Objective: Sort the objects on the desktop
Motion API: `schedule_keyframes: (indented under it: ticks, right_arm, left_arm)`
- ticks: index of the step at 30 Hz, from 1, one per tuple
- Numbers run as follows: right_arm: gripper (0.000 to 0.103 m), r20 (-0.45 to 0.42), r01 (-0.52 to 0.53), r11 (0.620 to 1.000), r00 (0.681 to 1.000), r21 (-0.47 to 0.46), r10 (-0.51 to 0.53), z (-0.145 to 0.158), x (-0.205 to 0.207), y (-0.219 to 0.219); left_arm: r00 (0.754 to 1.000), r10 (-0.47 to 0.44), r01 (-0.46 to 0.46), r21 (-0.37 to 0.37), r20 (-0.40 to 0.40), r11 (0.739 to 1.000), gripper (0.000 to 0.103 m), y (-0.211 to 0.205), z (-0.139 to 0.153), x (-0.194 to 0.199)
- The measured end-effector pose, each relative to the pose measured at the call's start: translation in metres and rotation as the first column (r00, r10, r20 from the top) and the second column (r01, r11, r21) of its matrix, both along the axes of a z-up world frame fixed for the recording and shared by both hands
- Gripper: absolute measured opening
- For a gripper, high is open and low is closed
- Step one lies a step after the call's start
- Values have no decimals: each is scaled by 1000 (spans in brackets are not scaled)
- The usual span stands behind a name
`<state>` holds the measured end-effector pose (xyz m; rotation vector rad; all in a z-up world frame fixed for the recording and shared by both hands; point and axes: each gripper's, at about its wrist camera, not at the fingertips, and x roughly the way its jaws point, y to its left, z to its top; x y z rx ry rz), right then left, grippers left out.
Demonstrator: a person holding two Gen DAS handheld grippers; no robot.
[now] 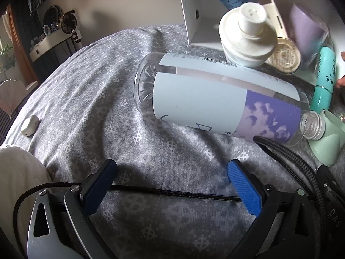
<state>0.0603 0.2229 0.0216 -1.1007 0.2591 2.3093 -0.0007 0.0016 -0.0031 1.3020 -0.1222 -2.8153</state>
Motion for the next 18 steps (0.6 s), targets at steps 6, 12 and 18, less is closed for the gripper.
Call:
schedule_keyframes:
  ticks: [6,12,18]
  right_arm:
    - [103,-1,0,1000,1000,0,0,0,0,0]
    - [103,-2,0,1000,1000,-1,0,-1,-1,1]
    - [103,-2,0,1000,1000,-1,0,-3,1,2]
  left_arm:
    - [1000,0,0,-1,-2,1000,103,-1,1,1]
    - [1000,0,0,-3,-1,1000,103,-1,1,2]
    - [1000,-1,1,-1,-2,1000,103,-3,6,5]
